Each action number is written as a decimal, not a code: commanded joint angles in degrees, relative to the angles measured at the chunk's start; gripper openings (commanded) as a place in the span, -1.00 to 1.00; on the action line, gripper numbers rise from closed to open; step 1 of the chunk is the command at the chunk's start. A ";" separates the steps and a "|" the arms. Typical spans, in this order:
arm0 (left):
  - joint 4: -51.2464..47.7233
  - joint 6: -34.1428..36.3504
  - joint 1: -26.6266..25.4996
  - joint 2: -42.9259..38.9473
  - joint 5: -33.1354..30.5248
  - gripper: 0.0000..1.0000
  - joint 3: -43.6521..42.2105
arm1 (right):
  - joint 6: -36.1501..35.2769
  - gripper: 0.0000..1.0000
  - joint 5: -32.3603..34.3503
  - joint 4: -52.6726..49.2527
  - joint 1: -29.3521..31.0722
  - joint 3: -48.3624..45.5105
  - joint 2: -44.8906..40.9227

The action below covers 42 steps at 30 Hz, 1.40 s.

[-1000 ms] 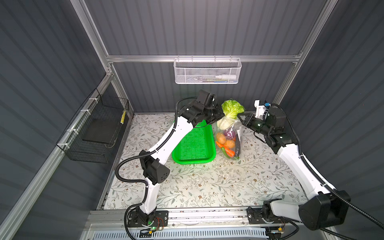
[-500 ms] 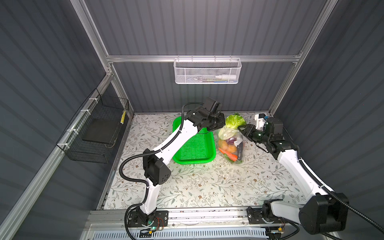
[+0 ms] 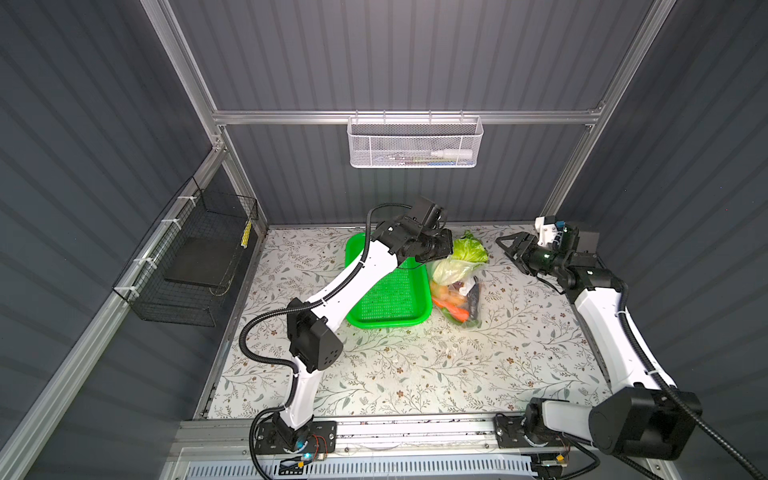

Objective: Place the food in the zip-top bag and seal the zipper

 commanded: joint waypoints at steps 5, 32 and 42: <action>-10.73 16.03 -1.10 -1.91 -3.78 -1.00 6.92 | -4.79 0.29 -0.86 -8.56 0.15 0.02 0.35; 2.18 12.29 -2.65 -14.89 -5.12 -1.00 -17.98 | -3.83 0.04 7.78 0.38 -0.98 -8.80 4.78; 3.43 11.35 -2.63 -16.07 -3.43 -1.00 -20.35 | -1.31 -0.10 -2.68 9.10 1.85 -7.58 9.65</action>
